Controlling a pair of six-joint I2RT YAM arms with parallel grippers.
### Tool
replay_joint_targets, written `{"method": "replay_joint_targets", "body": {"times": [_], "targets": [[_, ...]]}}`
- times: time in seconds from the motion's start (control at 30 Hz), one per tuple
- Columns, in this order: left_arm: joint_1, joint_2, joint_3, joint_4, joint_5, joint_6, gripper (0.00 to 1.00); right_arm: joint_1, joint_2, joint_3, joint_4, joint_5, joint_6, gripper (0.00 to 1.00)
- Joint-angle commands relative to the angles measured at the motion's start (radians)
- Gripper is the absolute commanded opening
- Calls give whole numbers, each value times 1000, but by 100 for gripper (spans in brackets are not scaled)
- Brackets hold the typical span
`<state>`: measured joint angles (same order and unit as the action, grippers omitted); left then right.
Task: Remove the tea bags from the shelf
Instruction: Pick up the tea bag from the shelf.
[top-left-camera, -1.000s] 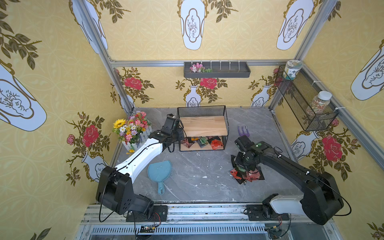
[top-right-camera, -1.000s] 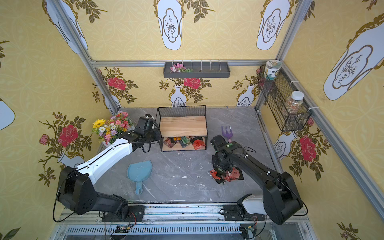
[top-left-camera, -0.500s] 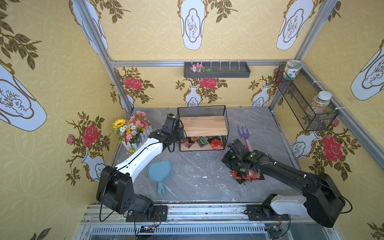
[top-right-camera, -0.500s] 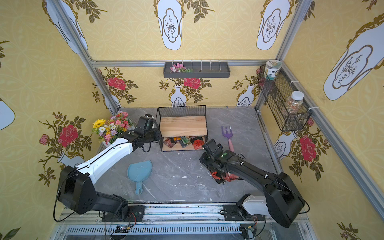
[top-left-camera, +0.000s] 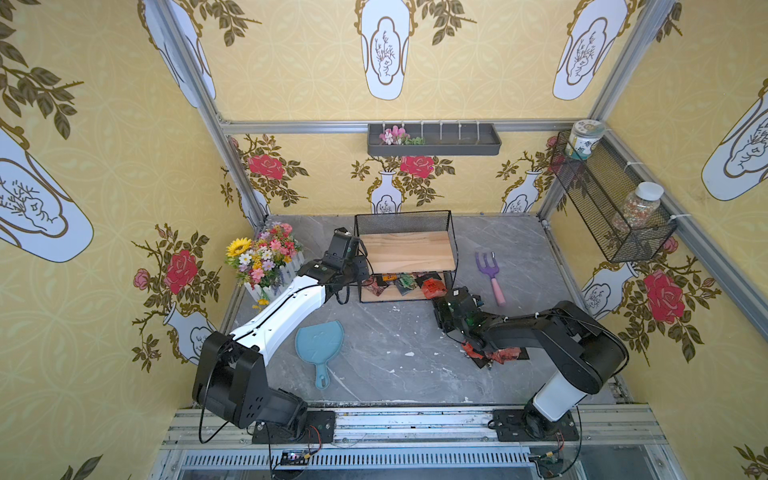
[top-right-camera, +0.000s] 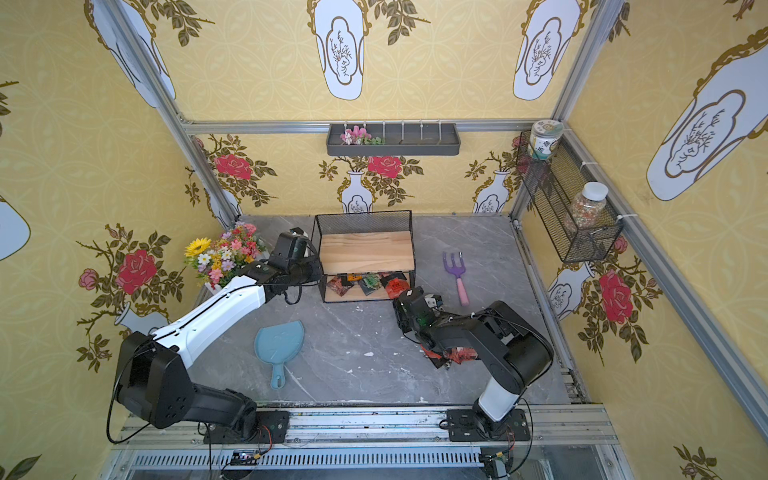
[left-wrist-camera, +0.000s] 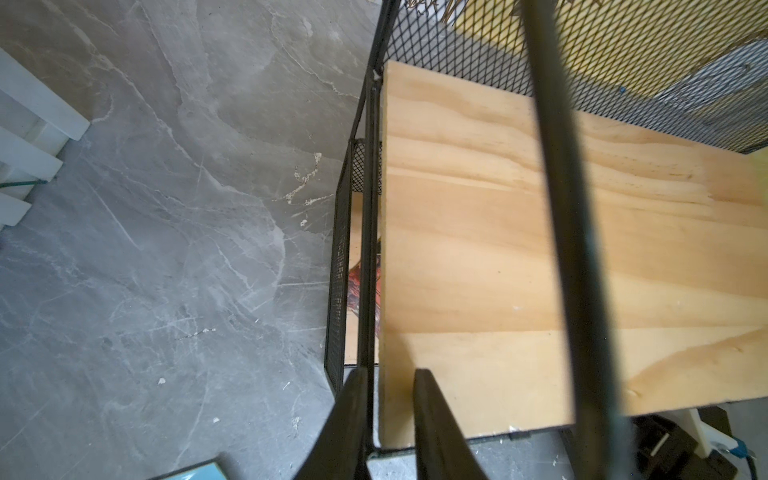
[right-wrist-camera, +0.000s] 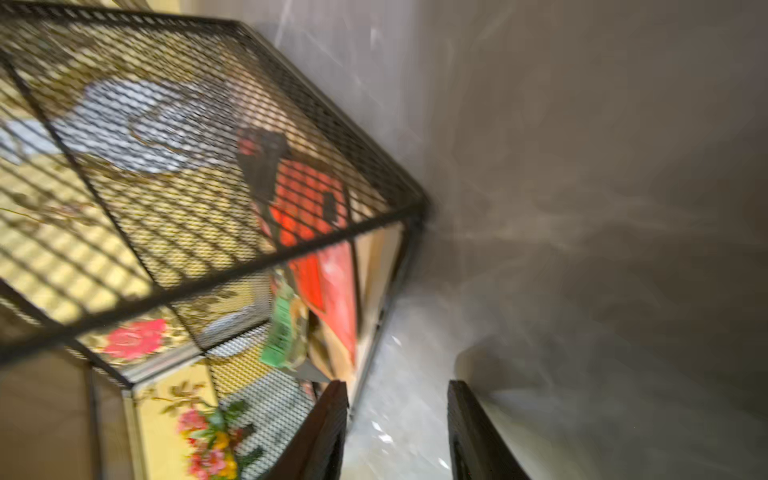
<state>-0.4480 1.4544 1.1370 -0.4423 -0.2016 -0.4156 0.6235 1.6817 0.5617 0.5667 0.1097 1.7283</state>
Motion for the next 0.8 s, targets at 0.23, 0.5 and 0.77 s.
{"method": "replay_joint_targets", "body": {"times": [0.23,0.5,0.77], "targets": [[-1,10,0,-29,41,9,25,-17,70,1,192,-34,55,43],[-1,9,0,-31,42,9,24,-42,118,12,229,-47,68,38],[-1,11,0,-31,42,11,25,-47,142,31,236,-55,85,31]]}}
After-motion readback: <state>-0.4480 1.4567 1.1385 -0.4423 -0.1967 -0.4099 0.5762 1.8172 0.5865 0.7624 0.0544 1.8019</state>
